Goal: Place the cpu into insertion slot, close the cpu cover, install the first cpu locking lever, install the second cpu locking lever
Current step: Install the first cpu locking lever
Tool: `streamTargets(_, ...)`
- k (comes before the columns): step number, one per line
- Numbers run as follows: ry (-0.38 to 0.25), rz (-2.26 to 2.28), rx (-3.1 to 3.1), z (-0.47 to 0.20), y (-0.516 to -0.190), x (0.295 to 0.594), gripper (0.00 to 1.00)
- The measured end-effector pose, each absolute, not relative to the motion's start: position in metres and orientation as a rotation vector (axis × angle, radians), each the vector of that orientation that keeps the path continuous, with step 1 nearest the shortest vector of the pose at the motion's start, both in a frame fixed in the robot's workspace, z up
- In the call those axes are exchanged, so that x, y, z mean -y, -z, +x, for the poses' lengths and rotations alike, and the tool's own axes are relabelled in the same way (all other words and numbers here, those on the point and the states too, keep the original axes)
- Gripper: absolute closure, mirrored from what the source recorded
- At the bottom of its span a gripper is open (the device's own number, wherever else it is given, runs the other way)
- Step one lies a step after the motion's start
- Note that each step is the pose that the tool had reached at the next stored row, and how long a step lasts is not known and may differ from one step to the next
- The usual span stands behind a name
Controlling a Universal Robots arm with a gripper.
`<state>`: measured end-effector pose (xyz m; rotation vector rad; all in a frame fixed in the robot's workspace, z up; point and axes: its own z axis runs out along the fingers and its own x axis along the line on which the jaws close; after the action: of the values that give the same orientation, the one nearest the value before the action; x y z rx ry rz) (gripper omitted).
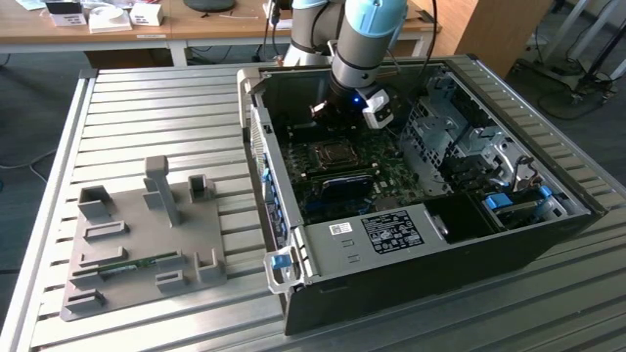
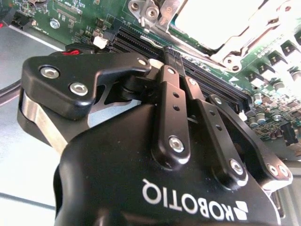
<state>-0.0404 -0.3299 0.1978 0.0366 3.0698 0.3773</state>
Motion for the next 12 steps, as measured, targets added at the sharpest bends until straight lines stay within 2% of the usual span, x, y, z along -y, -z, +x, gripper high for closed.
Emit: streamTargets(12,-0.374,0.108,-3.063,-0.0405,-0.1979,0.3296,0.89)
